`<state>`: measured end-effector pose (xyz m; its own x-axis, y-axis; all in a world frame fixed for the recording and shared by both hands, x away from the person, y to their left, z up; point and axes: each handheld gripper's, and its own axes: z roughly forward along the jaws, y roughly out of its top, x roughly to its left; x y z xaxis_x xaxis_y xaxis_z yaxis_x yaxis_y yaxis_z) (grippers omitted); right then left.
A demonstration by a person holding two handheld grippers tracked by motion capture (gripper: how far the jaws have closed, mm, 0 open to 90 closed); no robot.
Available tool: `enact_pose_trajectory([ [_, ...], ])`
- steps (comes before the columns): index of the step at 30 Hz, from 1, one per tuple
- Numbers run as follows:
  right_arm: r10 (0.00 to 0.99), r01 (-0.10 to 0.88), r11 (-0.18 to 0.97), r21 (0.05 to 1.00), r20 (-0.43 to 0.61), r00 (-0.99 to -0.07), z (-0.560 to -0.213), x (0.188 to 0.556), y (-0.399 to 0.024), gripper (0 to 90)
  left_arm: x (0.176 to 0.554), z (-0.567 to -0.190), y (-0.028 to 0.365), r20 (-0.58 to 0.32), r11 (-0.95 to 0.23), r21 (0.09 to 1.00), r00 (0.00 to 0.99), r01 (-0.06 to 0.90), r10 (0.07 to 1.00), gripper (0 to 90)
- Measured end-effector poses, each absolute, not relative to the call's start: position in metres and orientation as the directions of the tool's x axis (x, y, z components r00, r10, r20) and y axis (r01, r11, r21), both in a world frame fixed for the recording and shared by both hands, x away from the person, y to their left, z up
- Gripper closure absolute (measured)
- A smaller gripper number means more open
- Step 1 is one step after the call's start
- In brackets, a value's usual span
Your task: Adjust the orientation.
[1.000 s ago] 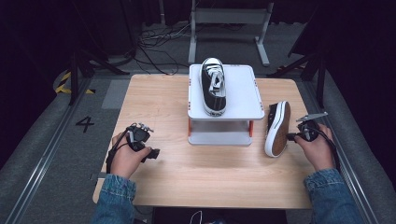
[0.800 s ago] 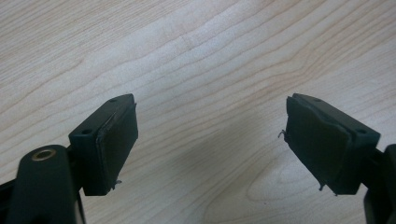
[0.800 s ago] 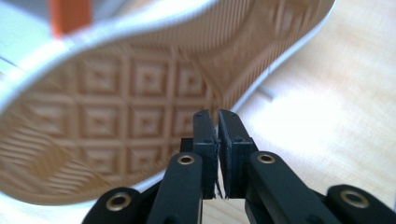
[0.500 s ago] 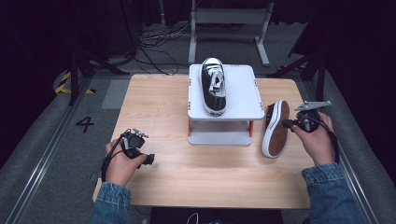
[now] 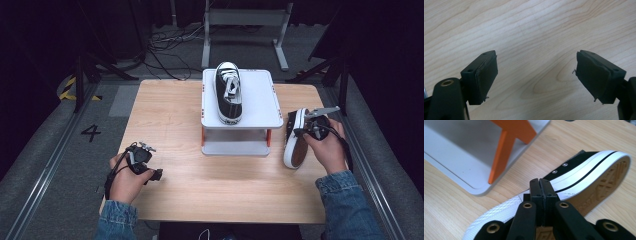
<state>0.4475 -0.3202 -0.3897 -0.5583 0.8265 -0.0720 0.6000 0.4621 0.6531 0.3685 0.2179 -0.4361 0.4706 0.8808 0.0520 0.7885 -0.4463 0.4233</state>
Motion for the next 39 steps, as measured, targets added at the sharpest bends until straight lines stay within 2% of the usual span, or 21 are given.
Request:
enact_pose_trajectory([
  [7, 0.887, 0.627, 0.398, 0.669, -0.106, -0.45, -0.384, 0.426, -0.365, 90.0, 0.389, -0.434, 0.202, 0.043, -0.473, 0.436, 0.507, 0.766, 0.861, 18.4],
  [12, 0.91, 0.632, 0.325, 0.704, -0.05, -0.412, -0.39, 0.415, -0.391, 90.0, 0.402, -0.436, 0.19, 0.031, -0.482, 0.44, 0.523, 0.758, 0.852, 18.4],
  [16, 0.921, 0.66, 0.329, 0.675, -0.076, -0.381, -0.391, 0.41, -0.398, 90.0, 0.407, -0.435, 0.184, 0.025, -0.489, 0.441, 0.534, 0.753, 0.845, 18.4],
  [23, 0.946, 0.762, 0.309, 0.569, -0.099, -0.309, -0.412, 0.403, -0.423, 90.0, 0.414, -0.436, 0.175, 0.02, -0.503, 0.444, 0.553, 0.741, 0.833, 18.4],
  [27, 0.958, 0.793, 0.232, 0.564, 0.007, -0.285, -0.429, 0.399, -0.444, 90.0, 0.414, -0.433, 0.172, 0.018, -0.516, 0.445, 0.568, 0.732, 0.823, 18.5],
  [32, 0.956, 0.75, 0.222, 0.623, 0.014, -0.295, -0.412, 0.393, -0.447, 83.7, 0.413, -0.43, 0.176, 0.021, -0.504, 0.457, 0.557, 0.733, 0.83, 18.4],
  [34, 0.952, 0.731, 0.234, 0.641, 0.003, -0.308, -0.403, 0.395, -0.442, 78.0, 0.412, -0.43, 0.178, 0.017, -0.498, 0.458, 0.553, 0.737, 0.833, 18.4],
  [36, 0.946, 0.71, 0.246, 0.66, -0.004, -0.324, -0.396, 0.401, -0.434, 67.2, 0.41, -0.429, 0.183, 0.022, -0.49, 0.458, 0.542, 0.742, 0.84, 18.4],
  [37, 0.946, 0.71, 0.246, 0.66, -0.004, -0.324, -0.396, 0.401, -0.434, 67.2, 0.41, -0.429, 0.183, 0.022, -0.49, 0.458, 0.542, 0.742, 0.84, 18.3],
  [39, 0.935, 0.702, 0.289, 0.651, -0.033, -0.354, -0.389, 0.417, -0.42, 60.3, 0.407, -0.43, 0.188, 0.022, -0.481, 0.457, 0.532, 0.748, 0.847, 18.3],
])
